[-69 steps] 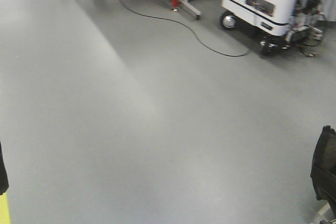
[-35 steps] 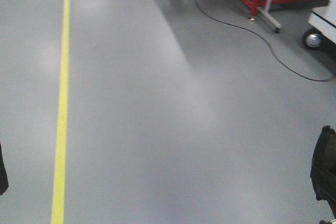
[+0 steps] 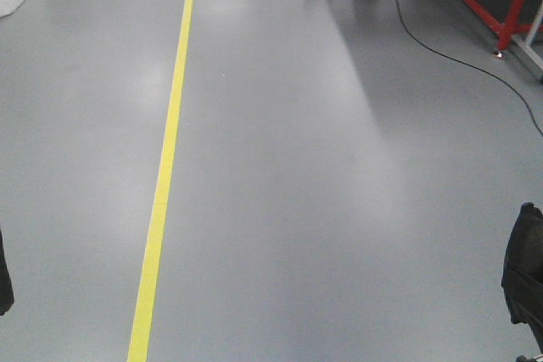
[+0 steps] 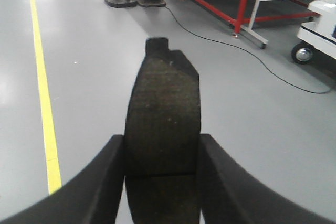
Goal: Move and align brake pads A on conveyor
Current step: 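Drive the base along the yellow floor line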
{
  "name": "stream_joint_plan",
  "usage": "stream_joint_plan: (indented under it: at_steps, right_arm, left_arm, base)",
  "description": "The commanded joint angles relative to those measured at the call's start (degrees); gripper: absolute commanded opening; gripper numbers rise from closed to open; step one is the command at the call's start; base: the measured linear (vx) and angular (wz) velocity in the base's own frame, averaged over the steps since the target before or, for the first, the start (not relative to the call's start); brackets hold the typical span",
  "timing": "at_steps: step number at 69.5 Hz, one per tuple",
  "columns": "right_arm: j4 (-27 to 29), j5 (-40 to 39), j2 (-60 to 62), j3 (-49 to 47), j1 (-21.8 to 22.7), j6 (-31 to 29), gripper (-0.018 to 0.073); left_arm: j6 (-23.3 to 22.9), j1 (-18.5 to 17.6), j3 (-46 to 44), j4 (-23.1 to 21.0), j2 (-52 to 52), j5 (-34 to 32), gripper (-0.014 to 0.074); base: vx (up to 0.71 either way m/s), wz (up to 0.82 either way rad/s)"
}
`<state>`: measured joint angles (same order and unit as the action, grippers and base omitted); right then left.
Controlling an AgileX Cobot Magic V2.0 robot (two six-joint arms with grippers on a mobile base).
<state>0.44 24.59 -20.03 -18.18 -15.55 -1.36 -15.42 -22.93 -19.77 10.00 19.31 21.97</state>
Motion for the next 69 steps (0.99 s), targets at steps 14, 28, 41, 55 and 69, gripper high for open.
stream_joint_plan:
  at_steps: [14,28,41,55,69]
  right_arm:
    - [-0.44,-5.68,-0.27,-1.89,0.11,-0.05,-0.0003]
    - [-0.44,-5.68,-0.27,-1.89,0.11,-0.05,-0.0003]
    - [-0.44,-5.68,-0.27,-1.89,0.11,-0.05,-0.0003]
    - [-0.44,-5.68,-0.27,-1.89,0.11,-0.05,-0.0003]
    - [-0.44,-5.68,-0.27,-1.89,0.11,-0.05,-0.0003]
  left_arm:
    - [-0.11,-0.36,-1.68,0.29,0.33,-5.52,0.0073]
    - [-0.11,-0.36,-1.68,0.29,0.33,-5.52,0.0073]
    - [-0.11,-0.36,-1.68,0.29,0.33,-5.40,0.0073]
    - [-0.11,-0.36,-1.68,0.29,0.33,-5.40,0.0073]
    - [-0.11,-0.36,-1.68,0.29,0.33,-5.35,0.0073]
  base:
    - [0.32,0.19]
    - [0.40,0.08]
    - [0.48,-0.02]
    - [0.50,-0.05]
    - [0.49,-0.04]
